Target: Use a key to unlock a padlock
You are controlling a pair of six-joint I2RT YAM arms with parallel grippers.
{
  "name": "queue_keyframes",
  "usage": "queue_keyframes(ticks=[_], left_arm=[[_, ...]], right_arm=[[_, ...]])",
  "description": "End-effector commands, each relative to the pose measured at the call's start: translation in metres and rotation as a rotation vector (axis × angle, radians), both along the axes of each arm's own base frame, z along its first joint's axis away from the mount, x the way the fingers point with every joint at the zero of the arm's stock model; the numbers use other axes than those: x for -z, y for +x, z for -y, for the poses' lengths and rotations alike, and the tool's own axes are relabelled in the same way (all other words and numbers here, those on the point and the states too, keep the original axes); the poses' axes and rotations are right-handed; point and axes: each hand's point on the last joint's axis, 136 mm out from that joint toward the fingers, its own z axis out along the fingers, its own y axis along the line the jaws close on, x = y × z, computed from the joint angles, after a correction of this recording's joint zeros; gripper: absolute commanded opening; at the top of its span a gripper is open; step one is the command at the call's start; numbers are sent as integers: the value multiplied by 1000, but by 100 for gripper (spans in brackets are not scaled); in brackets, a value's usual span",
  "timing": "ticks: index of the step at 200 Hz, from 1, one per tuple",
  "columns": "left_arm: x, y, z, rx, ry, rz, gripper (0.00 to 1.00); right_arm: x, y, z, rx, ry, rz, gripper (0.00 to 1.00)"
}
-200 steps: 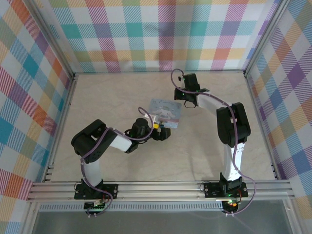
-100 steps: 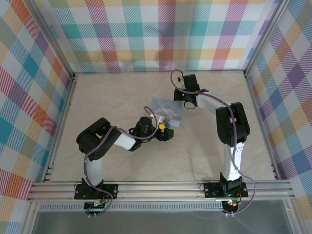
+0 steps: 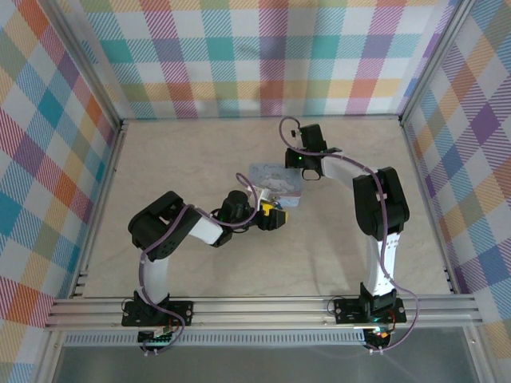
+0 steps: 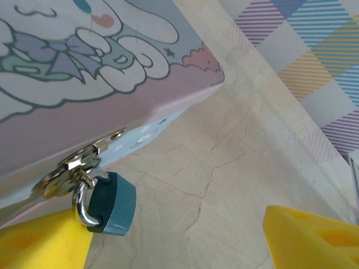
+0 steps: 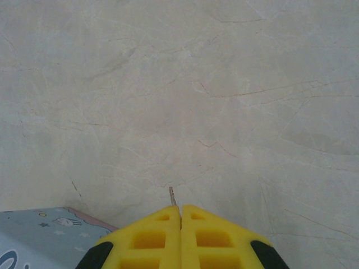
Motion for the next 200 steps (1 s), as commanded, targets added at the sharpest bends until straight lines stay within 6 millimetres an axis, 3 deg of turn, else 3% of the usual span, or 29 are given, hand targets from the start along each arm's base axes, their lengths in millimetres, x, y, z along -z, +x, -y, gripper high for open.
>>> queue_keyframes(ticks=[1, 46, 109, 200], left_arm=[[-10, 0, 8, 43, -54, 5, 81], [-3, 8, 4, -16, -66, -14, 84], [-2, 12, 20, -14, -107, -43, 85], [-6, 4, 19, -9, -198, -94, 73]], right_arm=[[-4, -2, -6, -28, 10, 12, 0], [-3, -5, -7, -33, 10, 9, 0], [-3, -6, -8, -33, 13, 9, 0], [-4, -7, -9, -30, 19, 13, 0]])
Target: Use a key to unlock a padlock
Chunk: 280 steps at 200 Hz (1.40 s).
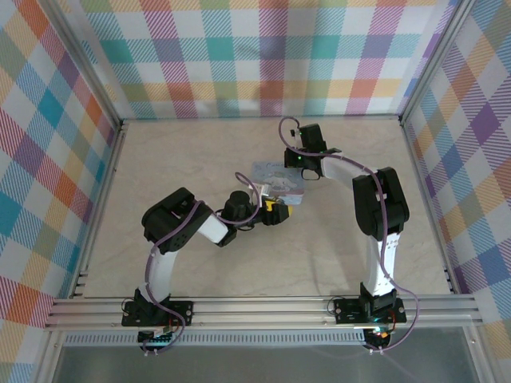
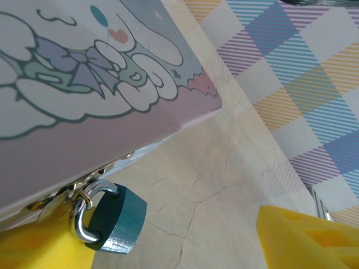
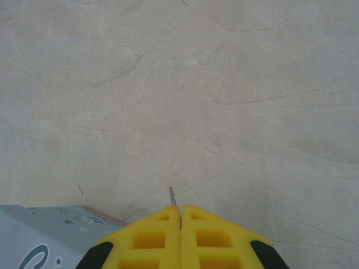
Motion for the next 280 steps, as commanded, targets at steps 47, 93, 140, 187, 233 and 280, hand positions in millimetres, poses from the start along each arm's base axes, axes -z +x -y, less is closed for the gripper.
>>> queue_keyframes(ticks=[47, 93, 140, 187, 233, 280], left_arm=[[-4, -12, -3, 10, -41, -19, 70], [-1, -10, 2, 3, -43, -25, 73], [4, -6, 14, 2, -26, -32, 80], [6, -5, 13, -10, -33, -31, 80], [-3, -7, 19, 19, -78, -40, 69], [12, -6, 9, -7, -41, -78, 58]], right_arm=[[-3, -9, -4, -19, 5, -4, 0], [-3, -9, -5, -17, 12, -5, 0], [-1, -10, -4, -16, 11, -12, 0], [0, -11, -5, -17, 13, -14, 0], [2, -12, -4, -15, 9, -13, 0], [1, -13, -5, -17, 14, -13, 0]])
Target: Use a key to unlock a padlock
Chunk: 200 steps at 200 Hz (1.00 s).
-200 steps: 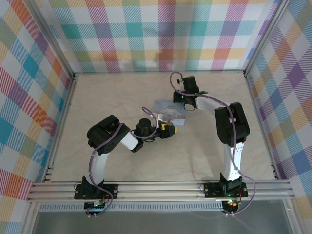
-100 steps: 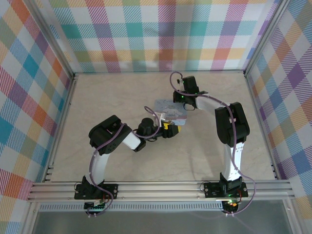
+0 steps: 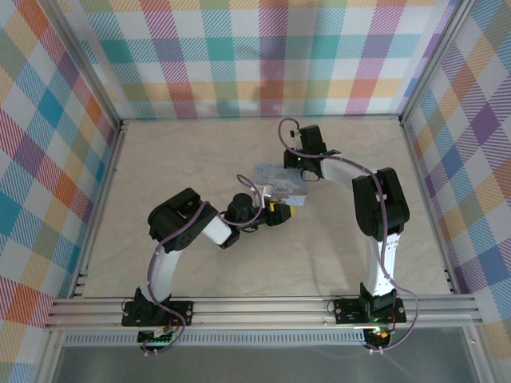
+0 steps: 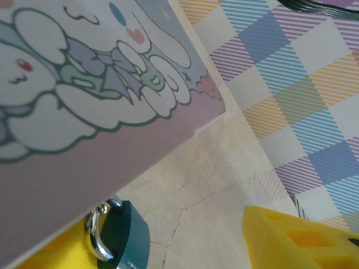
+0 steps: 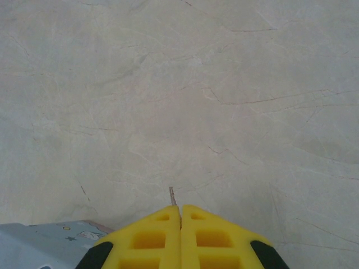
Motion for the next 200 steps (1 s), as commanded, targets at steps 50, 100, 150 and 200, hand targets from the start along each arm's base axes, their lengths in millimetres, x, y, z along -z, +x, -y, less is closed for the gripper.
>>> queue_keyframes(ticks=[50, 100, 150, 200], left_arm=[[17, 2, -1, 8, 28, -54, 43], [31, 6, -5, 11, 61, -99, 25], [42, 8, -12, -1, 77, -132, 21], [51, 8, -19, -4, 81, -181, 14]], right_arm=[[1, -12, -3, -14, 11, -28, 0], [2, -13, -3, -13, 17, -27, 0], [2, -13, -4, -16, 22, -27, 0], [4, -15, -3, -17, 21, -31, 0]])
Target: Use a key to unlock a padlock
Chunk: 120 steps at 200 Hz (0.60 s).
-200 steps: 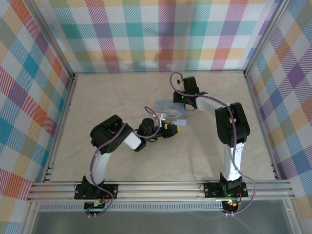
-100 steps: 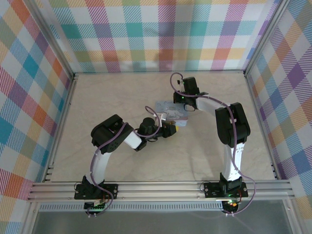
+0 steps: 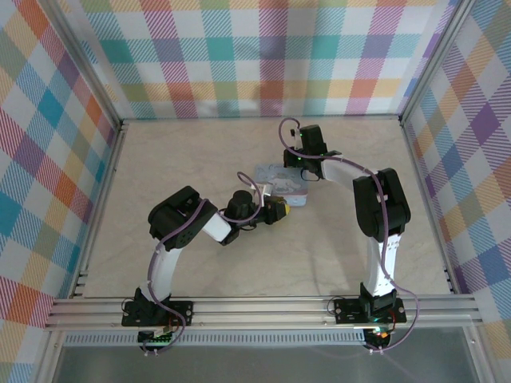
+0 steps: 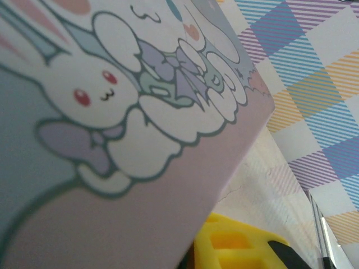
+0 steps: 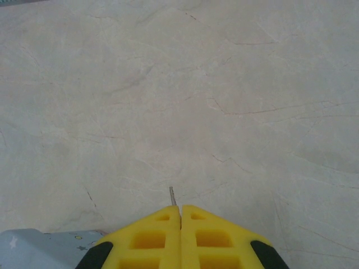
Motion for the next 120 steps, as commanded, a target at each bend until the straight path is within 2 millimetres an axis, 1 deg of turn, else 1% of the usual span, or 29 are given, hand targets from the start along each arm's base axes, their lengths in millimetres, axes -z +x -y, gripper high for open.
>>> queue_keyframes(ticks=[1, 26, 50, 84, 96, 120], left_arm=[[38, -5, -11, -14, 35, -181, 14], [42, -6, -14, -15, 43, -201, 10], [45, -7, -16, -21, 60, -230, 10], [44, -9, -20, -33, 84, -256, 10], [47, -9, -21, -40, 108, -282, 10], [50, -10, -24, -51, 157, -311, 12]], right_arm=[[11, -18, -2, -18, 1, -63, 0], [7, -18, -2, -18, 4, -54, 0], [-6, -16, 0, -15, 0, -24, 0], [-16, -5, 18, 48, -21, -13, 0], [-19, 0, 26, 77, -15, -8, 0], [-19, 4, 37, 125, -17, -14, 0]])
